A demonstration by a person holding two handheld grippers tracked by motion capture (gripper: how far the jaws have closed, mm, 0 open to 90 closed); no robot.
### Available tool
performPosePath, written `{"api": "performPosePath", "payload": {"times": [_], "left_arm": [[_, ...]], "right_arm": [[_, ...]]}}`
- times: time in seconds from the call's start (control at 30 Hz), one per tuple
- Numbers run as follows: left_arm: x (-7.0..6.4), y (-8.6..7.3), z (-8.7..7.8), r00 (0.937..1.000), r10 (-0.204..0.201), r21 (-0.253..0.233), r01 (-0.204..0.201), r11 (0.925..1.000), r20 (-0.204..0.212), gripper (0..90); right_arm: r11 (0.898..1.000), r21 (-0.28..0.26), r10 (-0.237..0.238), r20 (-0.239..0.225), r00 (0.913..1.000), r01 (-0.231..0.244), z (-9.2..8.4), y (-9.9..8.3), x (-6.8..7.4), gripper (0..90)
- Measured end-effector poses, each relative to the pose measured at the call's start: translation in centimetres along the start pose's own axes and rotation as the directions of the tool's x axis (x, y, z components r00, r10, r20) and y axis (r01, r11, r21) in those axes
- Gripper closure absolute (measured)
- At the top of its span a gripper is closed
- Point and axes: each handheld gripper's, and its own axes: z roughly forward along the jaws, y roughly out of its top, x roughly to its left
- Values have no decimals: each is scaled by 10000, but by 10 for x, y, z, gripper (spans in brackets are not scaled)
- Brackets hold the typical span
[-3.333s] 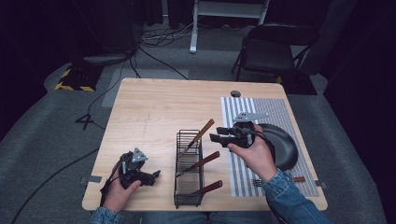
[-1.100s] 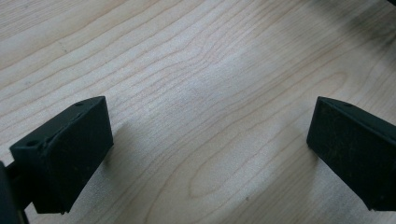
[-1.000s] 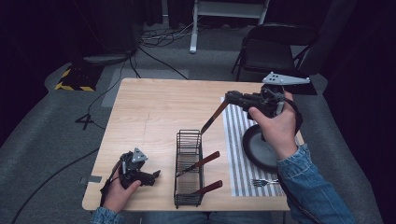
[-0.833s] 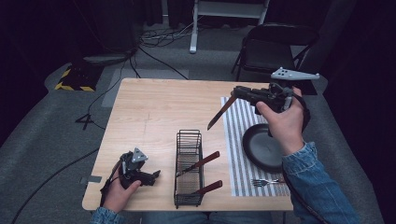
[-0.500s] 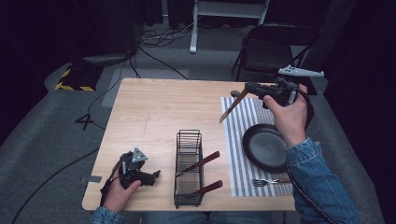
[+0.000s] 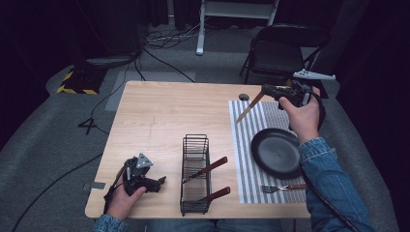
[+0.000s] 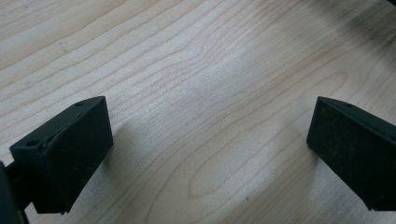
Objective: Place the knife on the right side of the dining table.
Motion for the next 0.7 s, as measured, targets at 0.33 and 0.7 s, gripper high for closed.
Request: {"api": "performPosePath", "payload": {"times": [0.33, 0.7], "left_arm": [[0, 0, 0, 10000, 10, -2, -10, 10000, -10, 5], [0, 0, 0, 10000, 44, 3, -44, 10000, -26, 5]], "right_arm": [[9985, -118, 542, 996, 9935, -533, 3, -20, -30, 814], [9941, 70, 1057, 1558, 9821, -1081, 13, -43, -50, 815]]}}
